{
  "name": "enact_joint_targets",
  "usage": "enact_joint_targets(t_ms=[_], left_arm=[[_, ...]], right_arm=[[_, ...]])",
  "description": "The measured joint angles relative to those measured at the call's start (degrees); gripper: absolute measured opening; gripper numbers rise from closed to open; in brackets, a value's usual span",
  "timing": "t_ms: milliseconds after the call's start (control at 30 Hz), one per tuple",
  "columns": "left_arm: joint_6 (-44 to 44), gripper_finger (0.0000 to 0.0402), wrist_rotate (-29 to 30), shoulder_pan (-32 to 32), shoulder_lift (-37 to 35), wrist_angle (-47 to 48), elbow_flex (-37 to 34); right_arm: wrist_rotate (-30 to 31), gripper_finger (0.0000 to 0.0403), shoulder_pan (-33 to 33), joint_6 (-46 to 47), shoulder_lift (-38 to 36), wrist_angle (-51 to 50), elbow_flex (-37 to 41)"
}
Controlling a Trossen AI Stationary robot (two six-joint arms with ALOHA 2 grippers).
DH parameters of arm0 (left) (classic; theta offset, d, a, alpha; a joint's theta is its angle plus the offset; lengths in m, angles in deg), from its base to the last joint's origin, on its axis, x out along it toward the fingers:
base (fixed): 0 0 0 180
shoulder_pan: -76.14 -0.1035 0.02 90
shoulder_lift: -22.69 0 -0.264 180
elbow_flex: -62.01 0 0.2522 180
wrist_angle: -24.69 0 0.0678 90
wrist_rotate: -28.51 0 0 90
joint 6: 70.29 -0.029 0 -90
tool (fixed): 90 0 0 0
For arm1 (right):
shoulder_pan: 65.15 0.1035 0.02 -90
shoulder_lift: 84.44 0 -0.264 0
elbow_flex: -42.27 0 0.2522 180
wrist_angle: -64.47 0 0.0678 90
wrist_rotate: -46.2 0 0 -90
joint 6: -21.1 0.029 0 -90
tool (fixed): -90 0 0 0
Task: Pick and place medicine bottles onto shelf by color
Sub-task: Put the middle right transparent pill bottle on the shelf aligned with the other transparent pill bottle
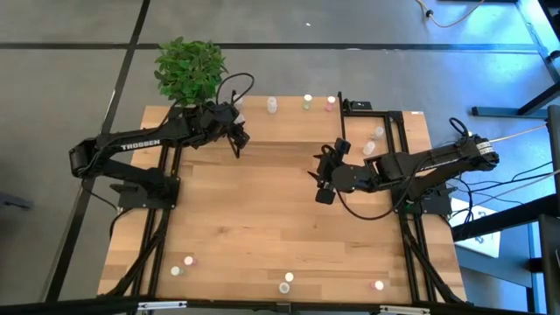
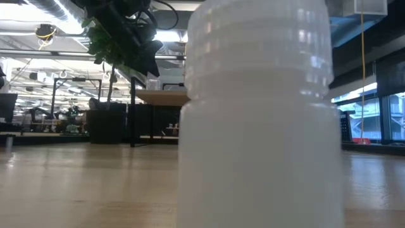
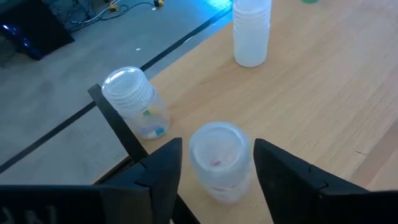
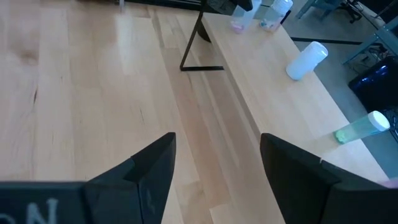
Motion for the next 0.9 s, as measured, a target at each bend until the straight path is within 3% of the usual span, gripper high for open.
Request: enact_joint_targets(t_ms=[600, 900], left_arm=[[-0.44, 0.0215, 2.07, 0.21, -4.01, -0.64, 0.0], [-1.81, 0.0215, 2.05, 7.09, -7.86, 1.47, 0.0]], right_arm=[[0.0, 0.0236, 0.01, -0.01, 0.0, -0.01, 0.0], [-0.02, 0.0236, 0.0, -0.01, 0.0, 0.0, 0.0]])
